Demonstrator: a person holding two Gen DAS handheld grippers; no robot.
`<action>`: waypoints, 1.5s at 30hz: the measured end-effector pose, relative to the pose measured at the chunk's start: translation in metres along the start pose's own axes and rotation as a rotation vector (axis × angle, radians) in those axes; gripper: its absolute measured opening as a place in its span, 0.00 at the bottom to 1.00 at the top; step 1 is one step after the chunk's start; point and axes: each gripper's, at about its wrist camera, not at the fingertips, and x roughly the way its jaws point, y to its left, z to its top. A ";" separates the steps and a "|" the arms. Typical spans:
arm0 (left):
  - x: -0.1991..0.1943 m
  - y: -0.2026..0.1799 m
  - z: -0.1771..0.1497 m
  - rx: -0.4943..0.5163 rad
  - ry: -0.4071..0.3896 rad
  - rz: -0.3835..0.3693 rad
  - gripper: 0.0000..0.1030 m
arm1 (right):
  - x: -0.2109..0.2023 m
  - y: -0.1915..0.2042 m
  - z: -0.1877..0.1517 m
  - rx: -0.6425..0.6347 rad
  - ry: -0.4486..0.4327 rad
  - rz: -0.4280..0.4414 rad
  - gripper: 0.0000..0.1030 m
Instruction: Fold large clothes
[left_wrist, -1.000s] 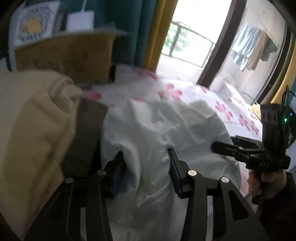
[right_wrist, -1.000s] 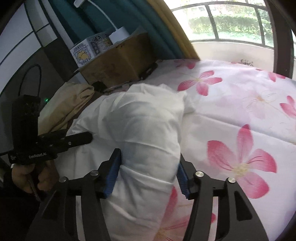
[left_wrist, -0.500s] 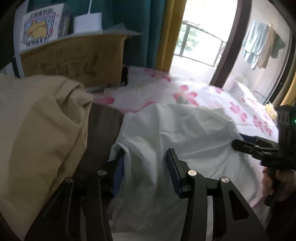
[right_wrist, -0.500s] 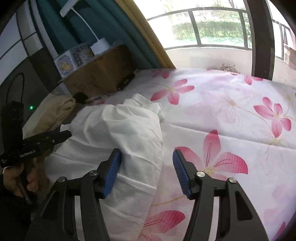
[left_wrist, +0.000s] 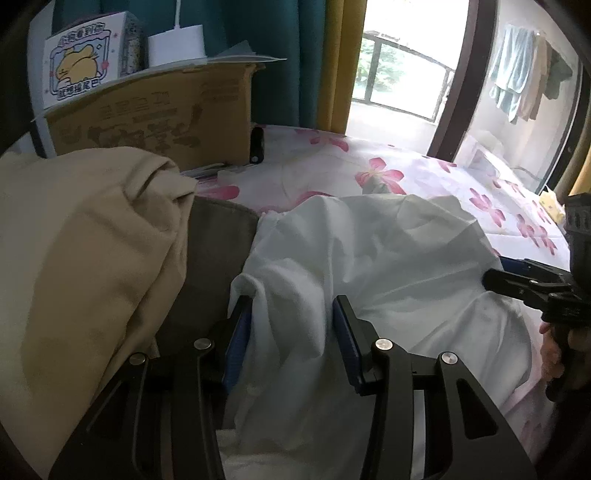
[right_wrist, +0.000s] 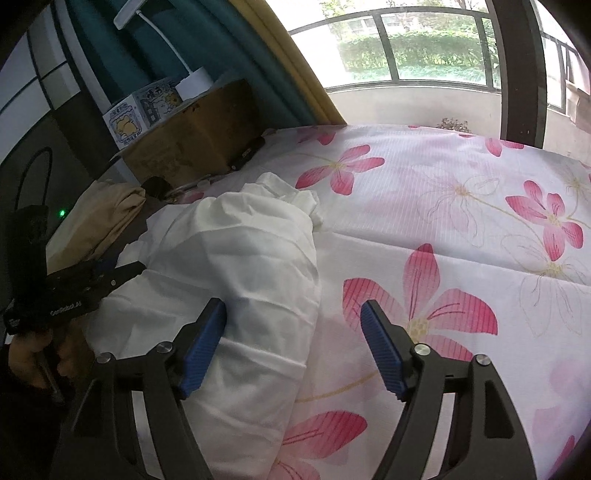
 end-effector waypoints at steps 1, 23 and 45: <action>-0.001 0.000 -0.001 -0.003 0.000 0.004 0.46 | -0.001 0.000 -0.001 0.000 0.001 0.001 0.73; -0.047 -0.001 -0.030 -0.103 -0.044 0.098 0.46 | -0.028 0.012 -0.041 -0.026 0.043 0.035 0.73; -0.079 -0.089 -0.051 -0.064 -0.119 0.001 0.46 | -0.100 -0.024 -0.089 0.026 -0.006 -0.013 0.73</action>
